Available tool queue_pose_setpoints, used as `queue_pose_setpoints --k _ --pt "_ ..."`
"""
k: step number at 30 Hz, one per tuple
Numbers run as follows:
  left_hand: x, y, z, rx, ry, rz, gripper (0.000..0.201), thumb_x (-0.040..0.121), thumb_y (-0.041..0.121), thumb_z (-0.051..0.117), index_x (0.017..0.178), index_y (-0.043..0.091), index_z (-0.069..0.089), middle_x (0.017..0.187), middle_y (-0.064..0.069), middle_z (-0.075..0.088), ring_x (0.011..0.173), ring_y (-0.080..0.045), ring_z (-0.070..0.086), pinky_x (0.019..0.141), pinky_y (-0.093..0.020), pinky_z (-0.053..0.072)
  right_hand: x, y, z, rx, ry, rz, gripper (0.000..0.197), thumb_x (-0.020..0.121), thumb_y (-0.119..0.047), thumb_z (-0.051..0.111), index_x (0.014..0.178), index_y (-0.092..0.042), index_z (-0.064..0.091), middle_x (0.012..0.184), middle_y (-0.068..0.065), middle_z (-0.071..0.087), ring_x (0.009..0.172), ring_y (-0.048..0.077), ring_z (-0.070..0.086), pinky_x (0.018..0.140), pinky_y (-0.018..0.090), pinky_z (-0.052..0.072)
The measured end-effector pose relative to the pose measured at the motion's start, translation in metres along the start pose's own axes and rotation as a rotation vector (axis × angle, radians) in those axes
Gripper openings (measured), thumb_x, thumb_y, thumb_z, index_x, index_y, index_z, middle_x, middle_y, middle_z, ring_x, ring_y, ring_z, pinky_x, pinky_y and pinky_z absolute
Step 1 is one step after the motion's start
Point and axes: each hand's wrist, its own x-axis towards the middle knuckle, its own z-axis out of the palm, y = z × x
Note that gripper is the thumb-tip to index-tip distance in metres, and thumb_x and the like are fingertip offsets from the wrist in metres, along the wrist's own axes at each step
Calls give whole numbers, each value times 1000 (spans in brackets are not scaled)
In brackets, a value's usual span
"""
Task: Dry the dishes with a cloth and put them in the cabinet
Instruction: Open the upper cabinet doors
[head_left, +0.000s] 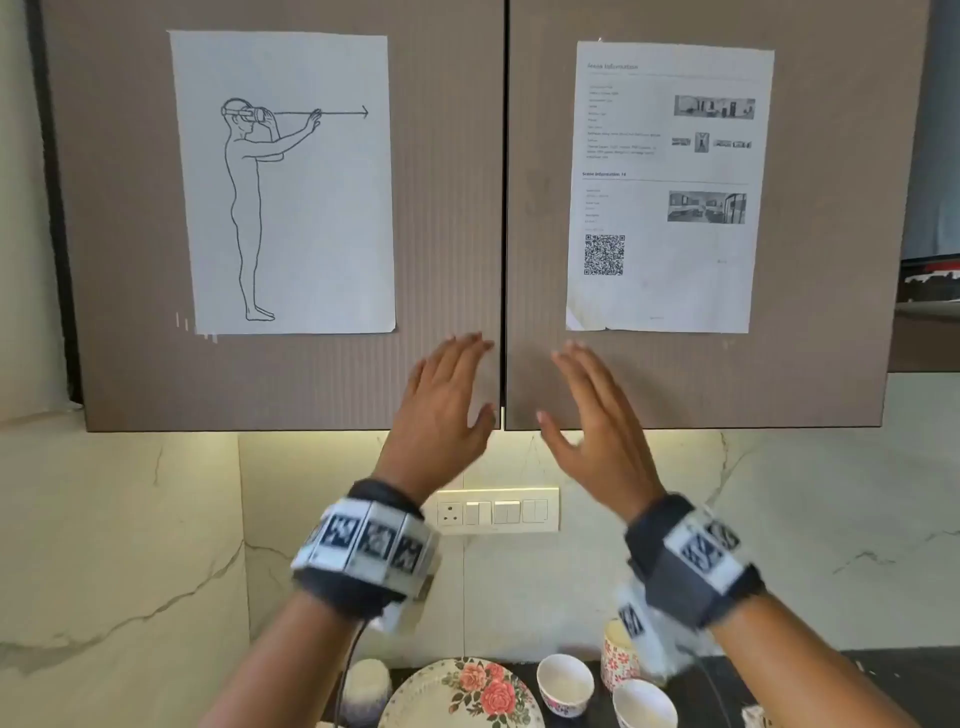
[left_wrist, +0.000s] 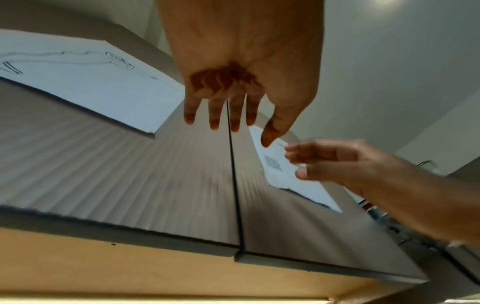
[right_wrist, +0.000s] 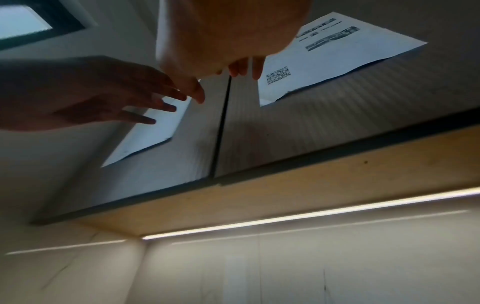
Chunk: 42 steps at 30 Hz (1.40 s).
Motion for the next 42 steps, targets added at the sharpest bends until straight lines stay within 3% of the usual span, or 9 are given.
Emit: queue_pose_setpoints --k 4,9,12,16,18,22,26,31,42 --pt "29 -16 18 100 -13 -81 80 80 40 46 148 16 12 158 -4 5 145 -26 -4 113 -48 -5 43 18 17 21 -153 4 73 83 -34 58 144 -5 28 154 11 22 143 21 17 116 35 18" --pt "24 -49 60 353 -118 50 99 68 60 43 147 9 12 155 -14 -4 143 -31 -10 109 -63 -6 33 37 54 -205 -333 -79 107 68 -60 56 148 -7 8 157 8 -5 144 17 -9 117 36 -6" --pt "26 -56 69 470 -87 98 110 64 65 50 148 9 5 156 -14 -1 142 -35 -9 107 -64 -6 32 39 61 -332 -336 -108 116 63 -69 50 148 -7 3 156 11 -8 145 21 -9 116 41 -7" --pt "24 -58 74 531 -41 106 112 64 36 70 148 12 -1 155 -13 1 142 -37 -12 107 -64 -6 29 40 69 -530 -334 -112 124 57 -40 76 147 -3 -1 156 17 -1 144 31 -1 115 47 3" --pt "25 -58 76 560 -7 98 108 66 18 70 148 11 -1 156 -14 1 142 -39 -7 107 -64 -7 28 36 75 -594 -282 -98 116 60 -15 72 146 0 -3 155 19 -1 143 34 -3 115 49 1" --pt "25 -58 81 617 31 104 99 64 -18 42 148 9 0 155 -15 -17 141 -42 -8 107 -68 -4 24 28 84 -604 -273 -60 117 58 6 63 143 1 -17 153 22 -9 142 38 -10 114 55 -2" --pt "21 -50 78 603 -12 64 96 60 -25 18 148 8 0 153 -15 -23 139 -42 -16 104 -69 -4 24 22 81 -605 -297 -16 122 56 7 65 142 2 -22 152 24 -5 142 38 -4 113 56 7" --pt "12 -35 67 507 -20 35 96 59 -25 6 147 9 -7 152 -11 -28 138 -38 -23 105 -66 -5 21 10 69 -575 -305 6 117 58 12 62 143 1 -17 153 23 -8 140 38 -21 112 56 -3" --pt "-38 14 9 322 92 -1 125 47 -37 41 147 17 -13 154 -1 -26 142 -30 -18 106 -57 -11 -16 -28 0 -354 -93 9 108 57 27 53 145 -1 -3 153 20 2 143 33 -10 116 53 8"
